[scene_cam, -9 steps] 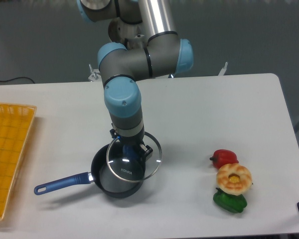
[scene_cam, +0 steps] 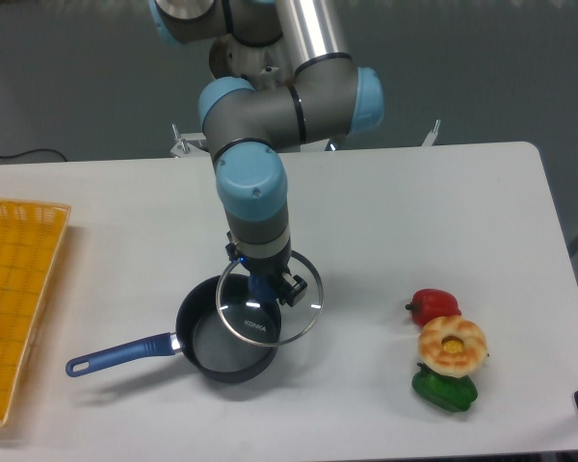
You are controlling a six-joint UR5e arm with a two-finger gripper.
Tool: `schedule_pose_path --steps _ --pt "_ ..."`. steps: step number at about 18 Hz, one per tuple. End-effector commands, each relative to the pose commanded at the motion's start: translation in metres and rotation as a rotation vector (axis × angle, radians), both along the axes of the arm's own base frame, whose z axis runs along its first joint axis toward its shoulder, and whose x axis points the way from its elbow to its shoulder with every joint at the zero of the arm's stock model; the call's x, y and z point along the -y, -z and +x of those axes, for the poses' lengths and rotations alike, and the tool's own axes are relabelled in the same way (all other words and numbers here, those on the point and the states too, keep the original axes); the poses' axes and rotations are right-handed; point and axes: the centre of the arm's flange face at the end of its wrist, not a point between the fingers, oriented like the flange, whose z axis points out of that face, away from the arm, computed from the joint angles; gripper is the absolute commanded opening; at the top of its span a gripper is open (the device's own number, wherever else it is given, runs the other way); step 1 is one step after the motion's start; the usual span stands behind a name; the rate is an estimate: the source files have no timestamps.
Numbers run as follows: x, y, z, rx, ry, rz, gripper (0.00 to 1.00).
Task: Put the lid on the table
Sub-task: 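Lift the glass lid off the saucepan and carry it beside the pan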
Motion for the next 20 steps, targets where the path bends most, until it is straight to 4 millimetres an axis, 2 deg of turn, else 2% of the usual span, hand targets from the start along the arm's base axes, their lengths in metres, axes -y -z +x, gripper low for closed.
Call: schedule_pose_path --steps 3,8,14,20 --pt "0.011 0.007 -0.010 0.009 0.011 -0.011 0.63" --pt "0.047 0.017 -0.029 0.012 0.052 -0.051 0.63" --pt "0.086 0.019 -0.065 0.025 0.074 -0.052 0.63" --pt "0.110 0.024 -0.093 -0.020 0.081 -0.004 0.63"
